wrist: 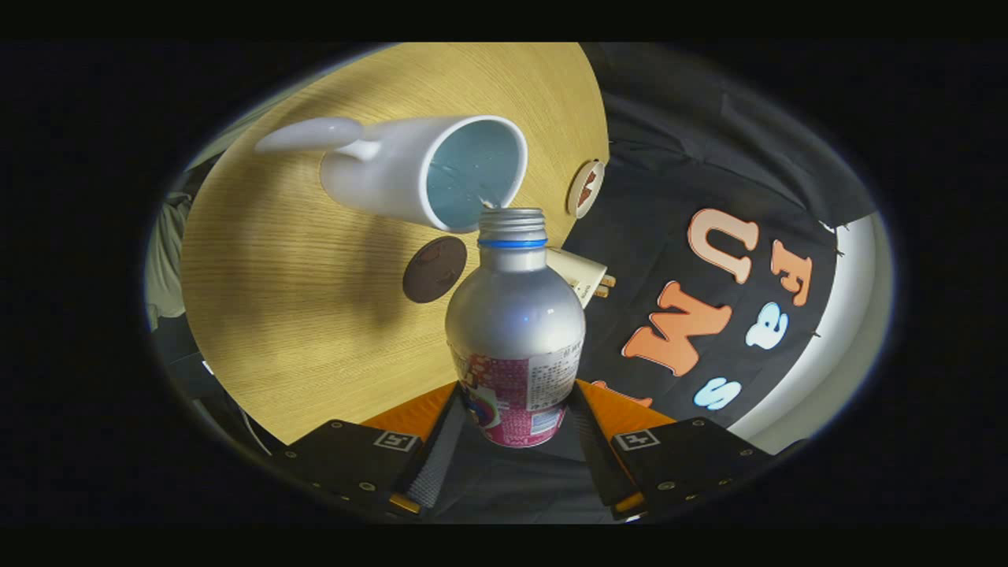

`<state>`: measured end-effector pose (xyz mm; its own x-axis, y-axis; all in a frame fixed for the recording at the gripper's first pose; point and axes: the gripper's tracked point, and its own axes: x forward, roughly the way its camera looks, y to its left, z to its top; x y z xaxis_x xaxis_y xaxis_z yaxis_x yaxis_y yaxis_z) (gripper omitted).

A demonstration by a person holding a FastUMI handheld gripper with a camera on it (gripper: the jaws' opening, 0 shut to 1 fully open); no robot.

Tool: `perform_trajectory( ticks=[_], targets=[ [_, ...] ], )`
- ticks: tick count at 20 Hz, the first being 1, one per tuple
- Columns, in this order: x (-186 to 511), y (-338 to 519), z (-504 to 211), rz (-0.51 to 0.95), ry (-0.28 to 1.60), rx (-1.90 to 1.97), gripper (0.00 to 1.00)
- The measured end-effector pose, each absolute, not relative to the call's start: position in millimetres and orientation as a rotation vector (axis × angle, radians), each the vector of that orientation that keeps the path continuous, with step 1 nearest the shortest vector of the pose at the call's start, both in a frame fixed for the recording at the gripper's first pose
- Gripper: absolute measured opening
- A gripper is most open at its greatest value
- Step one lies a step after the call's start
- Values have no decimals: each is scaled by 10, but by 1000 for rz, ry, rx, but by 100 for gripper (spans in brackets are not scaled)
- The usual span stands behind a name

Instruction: Take the bottle from table, then pour the juice into the cup, finally place the bottle on the coaster

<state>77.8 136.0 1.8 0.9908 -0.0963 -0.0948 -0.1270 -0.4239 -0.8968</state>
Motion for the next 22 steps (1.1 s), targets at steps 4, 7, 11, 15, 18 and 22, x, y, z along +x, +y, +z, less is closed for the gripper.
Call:
perform_trajectory(
  ticks=[4,7,11,15,18,22],
  targets=[
    [771,1373,15,34,162,-2020,75],
    [778,1389,58,33,162,-2040,75],
    [763,1440,130,31,154,-2070,75],
    [761,1519,188,39,142,-2115,75],
    [763,1565,215,42,138,-2132,75],
    [777,1581,257,45,143,-2164,75]
  ],
)
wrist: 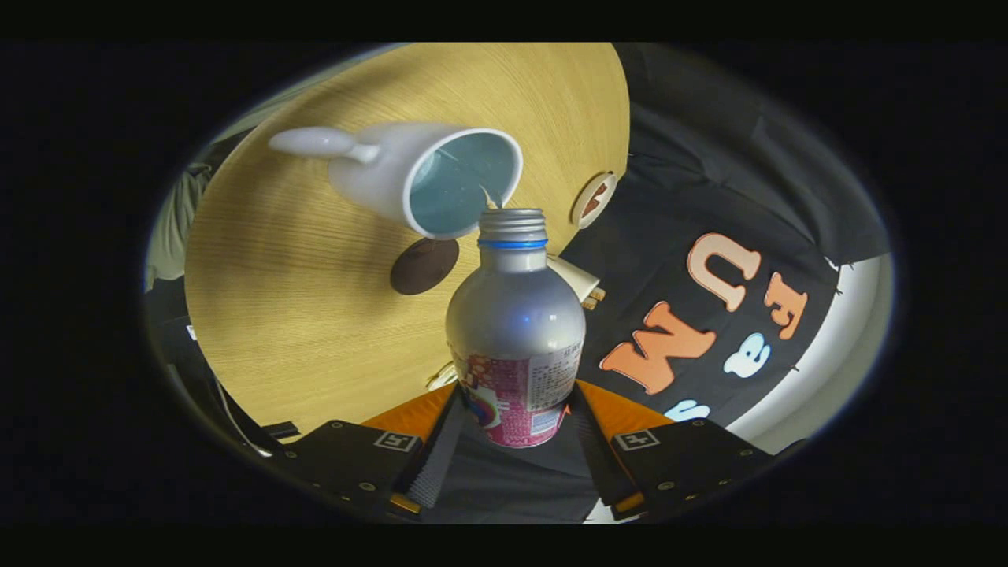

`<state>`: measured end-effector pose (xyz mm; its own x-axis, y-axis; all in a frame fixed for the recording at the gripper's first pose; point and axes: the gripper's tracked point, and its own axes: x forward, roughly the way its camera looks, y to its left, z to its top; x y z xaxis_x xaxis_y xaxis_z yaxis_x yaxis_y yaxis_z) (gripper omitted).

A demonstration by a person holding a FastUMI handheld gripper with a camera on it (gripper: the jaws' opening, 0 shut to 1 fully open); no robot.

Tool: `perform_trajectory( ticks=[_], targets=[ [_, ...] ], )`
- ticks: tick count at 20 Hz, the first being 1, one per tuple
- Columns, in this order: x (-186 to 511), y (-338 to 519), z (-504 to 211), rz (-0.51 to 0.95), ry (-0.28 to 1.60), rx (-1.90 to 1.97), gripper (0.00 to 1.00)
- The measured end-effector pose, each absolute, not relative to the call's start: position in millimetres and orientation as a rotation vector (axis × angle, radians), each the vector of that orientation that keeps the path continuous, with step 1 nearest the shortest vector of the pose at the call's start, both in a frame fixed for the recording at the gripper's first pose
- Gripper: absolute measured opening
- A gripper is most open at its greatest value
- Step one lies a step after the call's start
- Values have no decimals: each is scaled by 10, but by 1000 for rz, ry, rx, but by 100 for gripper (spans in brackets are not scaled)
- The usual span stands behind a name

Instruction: Take the bottle from table, then pour the juice into the cup, finally place the bottle on the coaster

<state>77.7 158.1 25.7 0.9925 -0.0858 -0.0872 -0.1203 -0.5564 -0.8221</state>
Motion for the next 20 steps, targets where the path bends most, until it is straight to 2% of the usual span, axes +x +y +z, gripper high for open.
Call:
perform_trajectory(
  ticks=[20],
  targets=[
    [797,1601,286,48,170,-2238,75]
  ],
)
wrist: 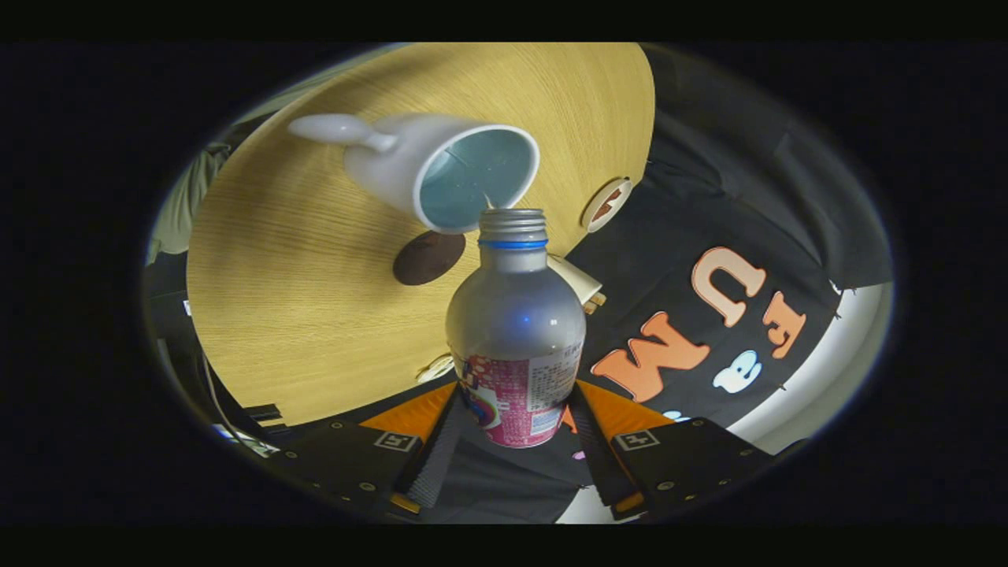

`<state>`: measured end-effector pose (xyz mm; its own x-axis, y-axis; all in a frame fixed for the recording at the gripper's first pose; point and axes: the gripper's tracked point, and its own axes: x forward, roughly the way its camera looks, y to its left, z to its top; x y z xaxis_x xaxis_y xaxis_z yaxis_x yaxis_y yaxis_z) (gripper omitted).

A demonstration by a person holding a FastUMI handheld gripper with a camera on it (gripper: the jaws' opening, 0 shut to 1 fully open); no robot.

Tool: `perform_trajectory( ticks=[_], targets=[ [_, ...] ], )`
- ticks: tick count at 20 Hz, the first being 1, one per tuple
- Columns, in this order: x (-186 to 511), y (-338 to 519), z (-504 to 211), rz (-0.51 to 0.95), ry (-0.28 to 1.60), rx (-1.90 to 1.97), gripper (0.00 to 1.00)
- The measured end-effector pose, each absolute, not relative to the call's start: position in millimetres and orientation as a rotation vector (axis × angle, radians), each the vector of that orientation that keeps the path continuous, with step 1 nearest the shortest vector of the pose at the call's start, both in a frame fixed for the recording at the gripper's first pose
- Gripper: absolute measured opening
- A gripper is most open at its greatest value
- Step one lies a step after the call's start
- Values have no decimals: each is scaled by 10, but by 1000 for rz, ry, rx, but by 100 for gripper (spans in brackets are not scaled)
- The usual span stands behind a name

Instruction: Take the bottle from table, then pour the juice into the cup, finally place the bottle on the coaster

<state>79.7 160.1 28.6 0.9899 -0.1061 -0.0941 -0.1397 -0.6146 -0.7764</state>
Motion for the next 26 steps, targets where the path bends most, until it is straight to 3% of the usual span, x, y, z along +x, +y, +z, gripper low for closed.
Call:
perform_trajectory(
  ticks=[9,26],
  targets=[
    [797,1565,206,68,192,-2164,75],
    [756,1295,-74,148,307,-1193,76]
  ],
)
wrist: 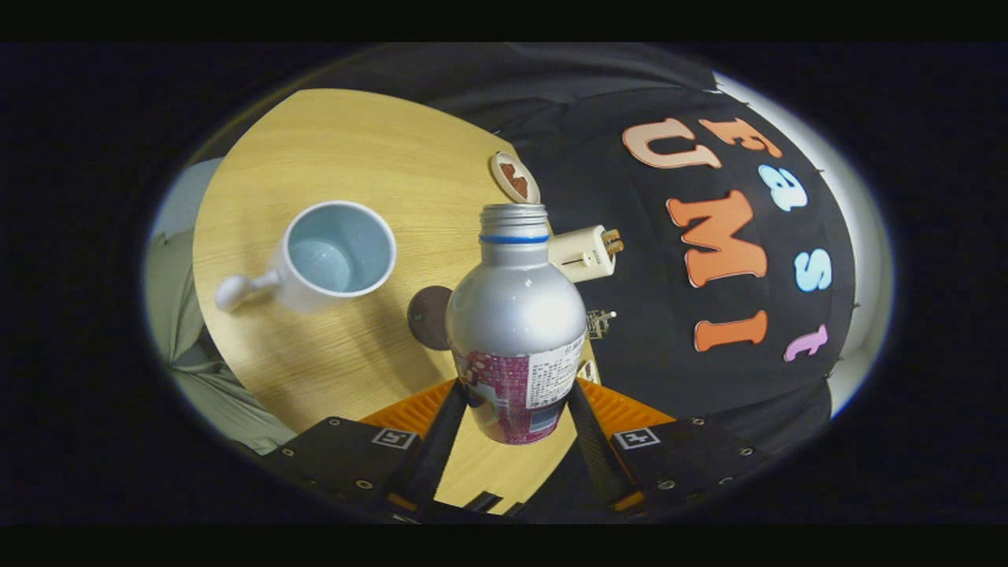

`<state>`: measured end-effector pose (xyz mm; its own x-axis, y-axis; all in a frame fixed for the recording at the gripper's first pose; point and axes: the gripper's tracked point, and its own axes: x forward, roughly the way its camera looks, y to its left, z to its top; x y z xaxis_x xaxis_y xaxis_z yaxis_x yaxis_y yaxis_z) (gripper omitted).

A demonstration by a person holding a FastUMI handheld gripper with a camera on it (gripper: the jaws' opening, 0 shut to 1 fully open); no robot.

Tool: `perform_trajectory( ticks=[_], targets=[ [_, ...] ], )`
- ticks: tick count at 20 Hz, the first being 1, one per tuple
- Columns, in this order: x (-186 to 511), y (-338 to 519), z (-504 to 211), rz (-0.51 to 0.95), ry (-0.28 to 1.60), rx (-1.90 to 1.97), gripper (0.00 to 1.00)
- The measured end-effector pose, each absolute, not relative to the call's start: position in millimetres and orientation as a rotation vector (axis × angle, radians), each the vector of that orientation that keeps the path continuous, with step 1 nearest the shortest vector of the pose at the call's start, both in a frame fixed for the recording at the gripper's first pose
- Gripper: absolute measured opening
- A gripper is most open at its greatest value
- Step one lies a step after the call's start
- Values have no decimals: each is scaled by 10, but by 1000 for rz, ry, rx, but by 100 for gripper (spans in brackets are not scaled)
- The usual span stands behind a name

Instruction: Take the bottle from table, then pour the juice into the cup, finally place the bottle on the coaster

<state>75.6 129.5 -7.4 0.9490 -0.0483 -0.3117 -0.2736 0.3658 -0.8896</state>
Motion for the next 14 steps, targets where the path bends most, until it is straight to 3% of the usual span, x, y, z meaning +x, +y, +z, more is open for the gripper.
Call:
perform_trajectory(
  ticks=[9,14],
  targets=[
    [968,1244,93,144,233,-640,76],
    [1091,1440,173,215,191,-327,76]
  ],
)
